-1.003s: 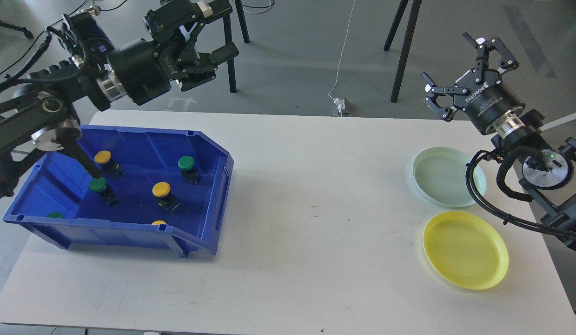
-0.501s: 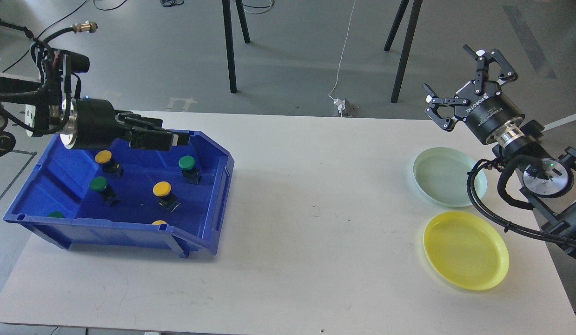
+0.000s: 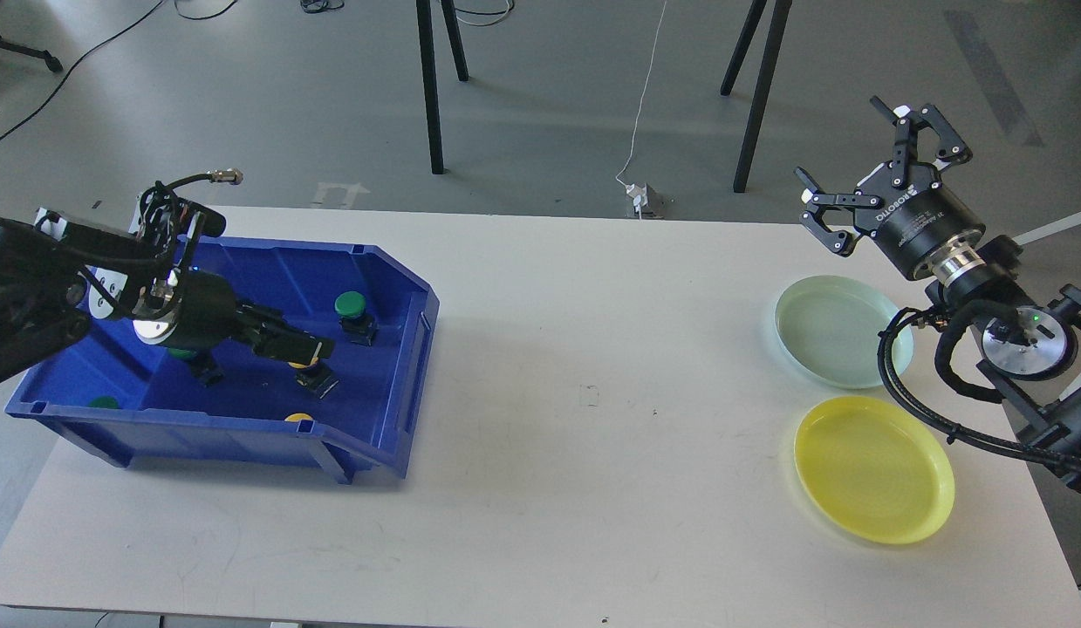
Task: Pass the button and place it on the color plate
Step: 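Lower the left gripper into the bin onto a yellow-topped button, then close the left gripper on the yellow button and lift it, then carry the yellow button toward the table center as right gripper approaches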
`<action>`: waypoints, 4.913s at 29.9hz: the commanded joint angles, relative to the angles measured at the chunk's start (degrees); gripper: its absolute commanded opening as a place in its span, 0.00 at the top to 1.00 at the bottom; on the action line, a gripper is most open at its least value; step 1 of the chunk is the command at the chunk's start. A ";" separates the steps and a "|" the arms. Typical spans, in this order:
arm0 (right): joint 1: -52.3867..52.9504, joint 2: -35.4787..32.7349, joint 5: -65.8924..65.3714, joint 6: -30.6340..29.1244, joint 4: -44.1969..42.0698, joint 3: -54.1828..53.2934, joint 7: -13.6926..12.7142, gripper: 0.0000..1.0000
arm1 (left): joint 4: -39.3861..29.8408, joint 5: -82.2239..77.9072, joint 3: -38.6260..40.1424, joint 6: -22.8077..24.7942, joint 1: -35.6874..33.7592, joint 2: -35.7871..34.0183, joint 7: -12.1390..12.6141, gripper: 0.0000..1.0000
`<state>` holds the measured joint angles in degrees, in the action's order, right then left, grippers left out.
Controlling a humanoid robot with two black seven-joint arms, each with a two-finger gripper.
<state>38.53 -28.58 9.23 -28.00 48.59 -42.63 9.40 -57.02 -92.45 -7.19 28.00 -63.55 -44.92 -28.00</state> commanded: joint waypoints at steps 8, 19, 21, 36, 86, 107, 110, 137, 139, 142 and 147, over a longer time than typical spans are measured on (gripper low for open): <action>-0.47 -0.34 0.00 0.00 -0.07 0.00 0.00 0.01 | 7.44 0.08 0.07 0.00 2.38 4.67 0.00 0.00; -1.53 -0.51 0.00 0.00 -0.07 -0.09 0.00 0.01 | 10.70 0.25 0.16 0.00 3.52 7.13 0.00 0.01; -1.53 -0.51 0.00 0.00 -0.07 -0.09 0.00 0.01 | 11.66 0.43 0.16 0.00 4.14 7.48 0.00 0.01; -2.14 -0.60 0.00 0.00 -0.07 -0.09 0.00 0.01 | 14.75 0.87 0.34 0.00 5.46 10.38 0.00 0.03; -4.17 -0.86 0.09 0.00 0.11 -0.26 0.09 0.01 | 14.57 1.57 0.87 0.00 4.67 9.95 0.00 0.79; -4.17 -1.39 0.09 0.00 0.19 -0.70 0.09 0.01 | -2.81 15.71 10.45 0.00 5.11 -9.90 0.00 0.78; -4.25 -1.39 0.09 0.00 0.19 -0.70 0.09 0.01 | -10.45 19.48 10.71 0.00 5.19 -15.00 0.00 0.78; 1.28 5.89 -38.23 0.00 11.01 -0.61 14.15 0.01 | -5.82 64.15 21.77 0.00 9.14 12.58 0.00 0.78; 1.28 8.96 -38.32 0.00 10.65 -0.53 14.15 0.01 | -5.64 64.85 24.76 0.00 11.34 13.19 0.00 0.78; 0.76 12.05 -38.41 0.00 10.13 -0.53 14.15 0.01 | -5.73 64.94 27.32 0.00 13.19 13.55 0.00 0.78; 0.05 18.11 -38.41 0.58 8.64 -0.53 14.15 0.01 | -5.82 64.94 27.41 0.00 13.37 14.43 0.00 0.78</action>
<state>38.71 -13.88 -29.17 -27.84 58.33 -43.14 23.56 -62.75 -27.51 20.07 28.01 -50.37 -30.71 -27.99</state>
